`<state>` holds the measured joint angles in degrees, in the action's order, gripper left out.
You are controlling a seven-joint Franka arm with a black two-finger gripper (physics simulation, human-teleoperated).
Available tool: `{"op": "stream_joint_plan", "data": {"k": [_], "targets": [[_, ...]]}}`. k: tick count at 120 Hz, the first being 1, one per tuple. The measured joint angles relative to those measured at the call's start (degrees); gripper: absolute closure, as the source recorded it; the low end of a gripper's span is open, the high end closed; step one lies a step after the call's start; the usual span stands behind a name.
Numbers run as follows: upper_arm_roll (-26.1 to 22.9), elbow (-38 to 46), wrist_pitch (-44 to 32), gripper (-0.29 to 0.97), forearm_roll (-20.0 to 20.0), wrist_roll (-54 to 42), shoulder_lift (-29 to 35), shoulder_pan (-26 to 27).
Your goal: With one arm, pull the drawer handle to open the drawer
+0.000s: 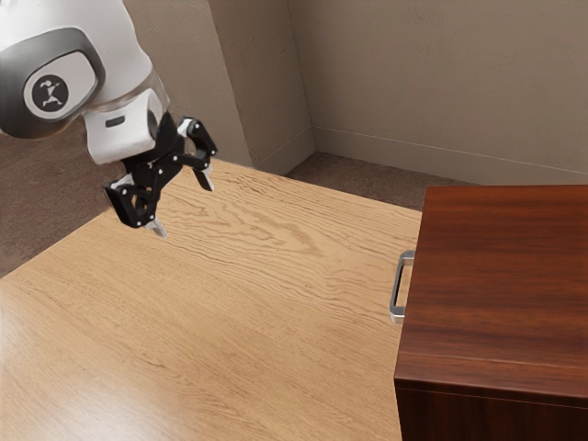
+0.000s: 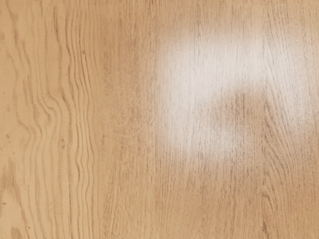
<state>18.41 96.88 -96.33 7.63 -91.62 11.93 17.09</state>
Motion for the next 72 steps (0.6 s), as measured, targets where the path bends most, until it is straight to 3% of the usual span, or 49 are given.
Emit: {"op": "stream_joint_plan", "data": {"k": [10, 29, 72], "targets": [[6.1, 3.6, -5.7, 0.0, 0.4, -1.9, 0.1, 7.0], [7.6, 7.5, -14.6, 0.0, 3.2, -5.3, 0.9, 13.7], [8.7, 14.3, -23.5, 0.0, 5.4, -12.6, 2.7, 19.4]]}}
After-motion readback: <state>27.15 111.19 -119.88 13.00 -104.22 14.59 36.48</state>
